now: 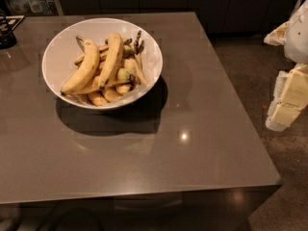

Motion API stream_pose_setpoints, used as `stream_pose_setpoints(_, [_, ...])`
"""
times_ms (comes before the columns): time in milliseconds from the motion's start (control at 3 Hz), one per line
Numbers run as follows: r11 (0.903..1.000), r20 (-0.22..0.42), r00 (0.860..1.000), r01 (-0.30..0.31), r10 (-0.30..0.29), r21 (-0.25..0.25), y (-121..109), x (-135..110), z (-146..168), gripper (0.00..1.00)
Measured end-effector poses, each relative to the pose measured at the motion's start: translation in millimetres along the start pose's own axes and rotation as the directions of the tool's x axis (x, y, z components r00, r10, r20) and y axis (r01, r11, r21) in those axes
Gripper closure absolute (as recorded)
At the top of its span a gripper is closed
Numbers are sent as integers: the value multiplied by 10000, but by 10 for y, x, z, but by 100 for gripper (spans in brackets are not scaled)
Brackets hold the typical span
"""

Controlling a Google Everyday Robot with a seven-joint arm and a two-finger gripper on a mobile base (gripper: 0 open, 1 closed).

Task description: Pick banana from white bowl

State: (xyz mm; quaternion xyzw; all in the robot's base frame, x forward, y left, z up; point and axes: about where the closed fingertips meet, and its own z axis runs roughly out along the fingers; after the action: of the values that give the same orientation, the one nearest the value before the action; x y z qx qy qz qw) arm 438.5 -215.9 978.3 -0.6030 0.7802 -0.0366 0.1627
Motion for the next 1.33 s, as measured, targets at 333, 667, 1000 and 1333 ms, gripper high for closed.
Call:
stream_pose_setpoints(333, [10000,99,10000,-2,2,79,-17,-31,-24,0])
stream_pose_setpoints(667, [9997,-335,9994,-103,96,-216,-112,-181,15,0])
stream_pose_setpoints(1000, [9987,-1223,9918,323,-369,-397,-218,-443,101,0])
stream_pose_setpoints(1333, [9988,-1201,9916,455,-472,-162,-273,-505,100,0])
